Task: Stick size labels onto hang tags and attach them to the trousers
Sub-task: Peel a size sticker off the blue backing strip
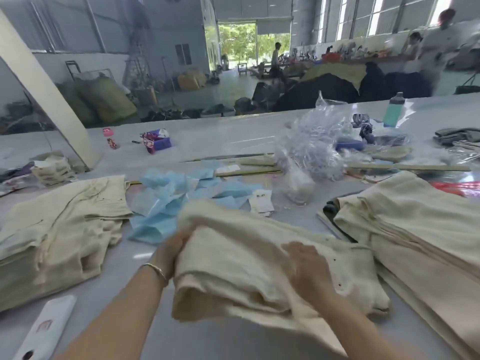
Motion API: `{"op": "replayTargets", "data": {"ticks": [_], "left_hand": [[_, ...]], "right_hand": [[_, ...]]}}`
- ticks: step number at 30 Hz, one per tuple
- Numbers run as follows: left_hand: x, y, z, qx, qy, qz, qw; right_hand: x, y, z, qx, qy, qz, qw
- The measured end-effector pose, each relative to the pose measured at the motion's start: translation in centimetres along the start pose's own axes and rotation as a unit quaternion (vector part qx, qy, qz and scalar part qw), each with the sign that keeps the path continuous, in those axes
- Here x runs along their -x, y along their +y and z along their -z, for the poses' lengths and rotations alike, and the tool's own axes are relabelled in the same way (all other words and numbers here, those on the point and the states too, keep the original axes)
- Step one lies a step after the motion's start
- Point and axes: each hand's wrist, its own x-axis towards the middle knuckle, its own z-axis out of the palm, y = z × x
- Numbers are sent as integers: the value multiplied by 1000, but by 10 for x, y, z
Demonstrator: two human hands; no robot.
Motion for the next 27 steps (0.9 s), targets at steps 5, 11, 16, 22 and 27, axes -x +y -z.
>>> {"op": "replayTargets", "data": {"ticks": [5,11,16,22,27], "left_hand": [[3,-121,65,-321,170,72,929],[-11,-132,90,-364,229,-6,903],[-24,-133,106,-390,259,-20,883],[-23,-122,100,-606,301,-96,730],[-24,-126,95,-692,49,-326,643]], "right_hand": [[45,25,-88,61,-171,-39,983],[41,17,-96,45,-156,8,987],[32,31,-89,72,-47,-216,973],[9,55,-54,-60,22,-410,910],[-12,63,-50,-127,-2,-435,891]]}}
